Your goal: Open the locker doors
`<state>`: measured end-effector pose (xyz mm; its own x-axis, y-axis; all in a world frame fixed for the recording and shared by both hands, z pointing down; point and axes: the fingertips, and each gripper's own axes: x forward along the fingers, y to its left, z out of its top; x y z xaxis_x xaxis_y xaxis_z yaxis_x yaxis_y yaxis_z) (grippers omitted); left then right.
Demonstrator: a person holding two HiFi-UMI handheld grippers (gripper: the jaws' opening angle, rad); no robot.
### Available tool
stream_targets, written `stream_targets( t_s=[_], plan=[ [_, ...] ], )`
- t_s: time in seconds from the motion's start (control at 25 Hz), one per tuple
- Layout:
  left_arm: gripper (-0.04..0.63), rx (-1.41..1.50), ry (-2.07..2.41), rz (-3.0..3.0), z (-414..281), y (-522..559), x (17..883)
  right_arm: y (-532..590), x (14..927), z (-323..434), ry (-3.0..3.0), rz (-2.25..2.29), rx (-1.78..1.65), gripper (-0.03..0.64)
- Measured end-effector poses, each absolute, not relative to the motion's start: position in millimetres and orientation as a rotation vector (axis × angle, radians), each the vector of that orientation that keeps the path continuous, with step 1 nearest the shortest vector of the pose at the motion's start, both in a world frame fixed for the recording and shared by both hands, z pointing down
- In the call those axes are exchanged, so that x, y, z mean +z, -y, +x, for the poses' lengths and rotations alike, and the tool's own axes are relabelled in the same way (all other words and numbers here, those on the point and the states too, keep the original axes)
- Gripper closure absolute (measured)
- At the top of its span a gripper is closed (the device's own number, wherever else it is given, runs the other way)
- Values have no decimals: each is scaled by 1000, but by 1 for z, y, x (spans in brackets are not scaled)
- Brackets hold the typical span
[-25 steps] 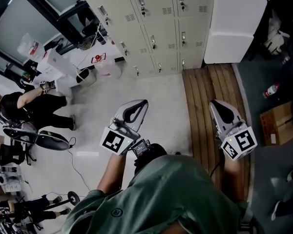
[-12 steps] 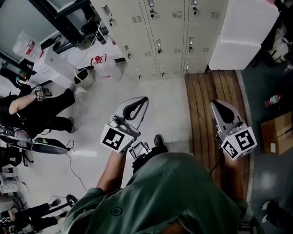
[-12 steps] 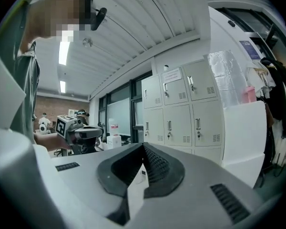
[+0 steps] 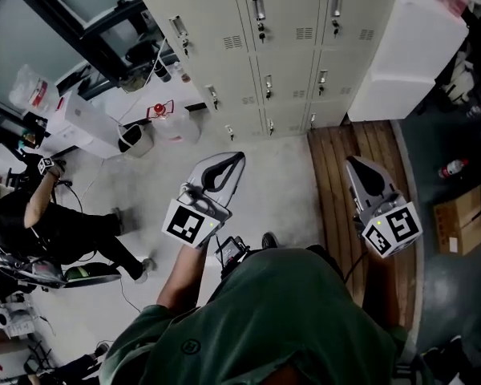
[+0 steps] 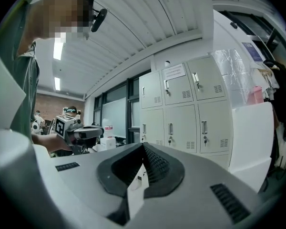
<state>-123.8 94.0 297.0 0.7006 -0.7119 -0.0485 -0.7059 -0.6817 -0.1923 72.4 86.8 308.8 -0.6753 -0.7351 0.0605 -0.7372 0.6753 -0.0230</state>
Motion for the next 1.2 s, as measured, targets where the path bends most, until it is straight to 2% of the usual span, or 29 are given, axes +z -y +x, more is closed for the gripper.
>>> stream_targets(
  t_s=[0.6, 1.2],
  plan=[
    [604, -25, -1187, -2727, -142, 2, 302, 13, 313, 45, 2844, 1185, 94, 614],
    [604, -54, -1351, -2612, -105, 119, 293, 152, 313, 72, 2935, 991, 88, 613]
  ],
)
